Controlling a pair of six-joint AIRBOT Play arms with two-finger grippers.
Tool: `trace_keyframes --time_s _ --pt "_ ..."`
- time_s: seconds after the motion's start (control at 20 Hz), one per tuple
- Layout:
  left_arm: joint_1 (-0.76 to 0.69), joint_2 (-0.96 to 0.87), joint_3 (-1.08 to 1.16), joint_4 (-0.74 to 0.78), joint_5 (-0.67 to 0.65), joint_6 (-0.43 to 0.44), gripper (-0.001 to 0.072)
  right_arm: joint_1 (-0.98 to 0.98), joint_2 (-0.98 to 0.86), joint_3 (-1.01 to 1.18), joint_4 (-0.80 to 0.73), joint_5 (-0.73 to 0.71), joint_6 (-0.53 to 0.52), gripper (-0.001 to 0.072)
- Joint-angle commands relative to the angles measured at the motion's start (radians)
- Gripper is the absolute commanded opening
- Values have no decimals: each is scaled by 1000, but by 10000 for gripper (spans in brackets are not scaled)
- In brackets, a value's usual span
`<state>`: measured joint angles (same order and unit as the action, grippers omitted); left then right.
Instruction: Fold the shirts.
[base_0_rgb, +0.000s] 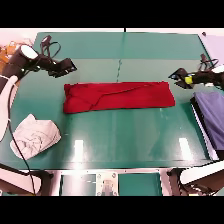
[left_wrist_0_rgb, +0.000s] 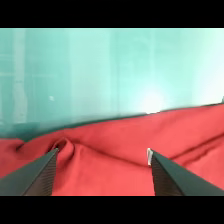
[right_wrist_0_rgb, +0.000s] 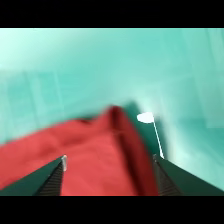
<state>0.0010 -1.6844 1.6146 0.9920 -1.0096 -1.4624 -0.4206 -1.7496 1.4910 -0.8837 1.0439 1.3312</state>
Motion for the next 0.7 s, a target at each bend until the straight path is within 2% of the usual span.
trace_keyframes --time_s 0.0,0.05,0.1,0.15,0.35,0.45,0.65 --pt "24 -4 45 -5 -116 -3 620 -117 -97 91 -7 258 -146 693" --pt "19 -4 44 -6 -122 -3 533 -132 -136 101 3 307 -191 693" --pt "14 -4 44 -19 -129 -2 244 -145 -179 106 41 352 -246 693" --pt "14 -4 44 -40 -130 -2 160 -154 -220 109 81 381 -278 693" --pt "14 -4 44 -112 -129 0 159 -141 -339 156 169 478 -345 696" --pt "14 -4 44 -132 -129 5 159 -128 -374 203 238 527 -346 696" --pt "14 -4 44 -152 -134 5 158 -73 -394 311 148 528 -321 696"
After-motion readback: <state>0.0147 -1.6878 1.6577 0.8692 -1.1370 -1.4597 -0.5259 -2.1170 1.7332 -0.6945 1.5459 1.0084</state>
